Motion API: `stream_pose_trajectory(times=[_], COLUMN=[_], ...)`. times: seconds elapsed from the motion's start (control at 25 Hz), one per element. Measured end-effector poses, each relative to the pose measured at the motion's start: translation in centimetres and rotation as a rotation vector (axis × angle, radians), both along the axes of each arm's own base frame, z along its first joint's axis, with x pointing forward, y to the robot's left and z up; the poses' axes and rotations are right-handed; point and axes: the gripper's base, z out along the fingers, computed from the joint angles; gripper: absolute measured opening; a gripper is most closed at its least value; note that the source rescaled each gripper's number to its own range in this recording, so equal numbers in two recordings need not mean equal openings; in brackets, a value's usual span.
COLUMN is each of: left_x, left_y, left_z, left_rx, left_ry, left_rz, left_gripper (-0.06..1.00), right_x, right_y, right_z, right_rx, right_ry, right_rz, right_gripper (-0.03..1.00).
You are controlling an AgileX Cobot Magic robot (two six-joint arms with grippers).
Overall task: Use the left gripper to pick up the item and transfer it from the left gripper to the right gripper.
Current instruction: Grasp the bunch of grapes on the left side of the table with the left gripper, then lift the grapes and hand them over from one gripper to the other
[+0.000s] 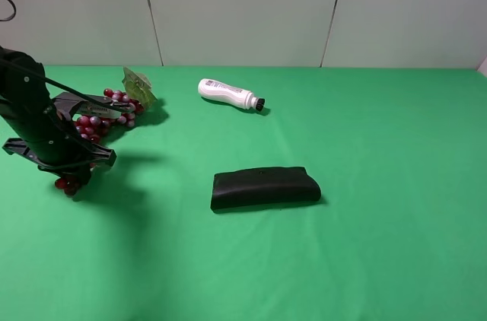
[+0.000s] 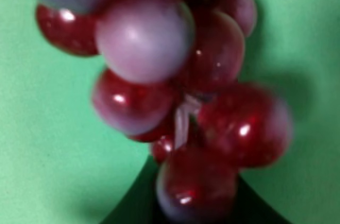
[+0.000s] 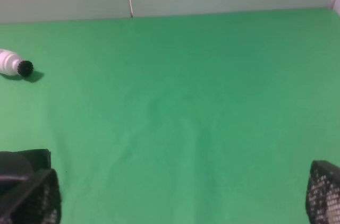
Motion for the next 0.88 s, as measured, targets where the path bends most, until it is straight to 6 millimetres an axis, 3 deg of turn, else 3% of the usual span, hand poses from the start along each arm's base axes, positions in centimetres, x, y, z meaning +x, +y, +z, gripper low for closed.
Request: stream_pose_trajectory(times=[0.32,0.56,0.88], left_x=[0.4,0.9,1.0], left_y=[0.2,0.4,0.6], left_z=[1.1,4.7,11.2], left_rx=[0.042,0.086,0.122], left_ry=[0.071,0.123,0.107], left_rz=[-0.002,0.002,-0.055], left_gripper=[0.02,0.01,0.01], right_x=[0.0,0.0,0.0], right_y=[0.0,0.0,0.0], right_z=[0.0,0.0,0.0], right_rx=[0.000,0.000,0.000], right_ry=[0.000,0.000,0.000], right_rz=[0.000,0.000,0.000], right_gripper=[1.00,1.00,1.00])
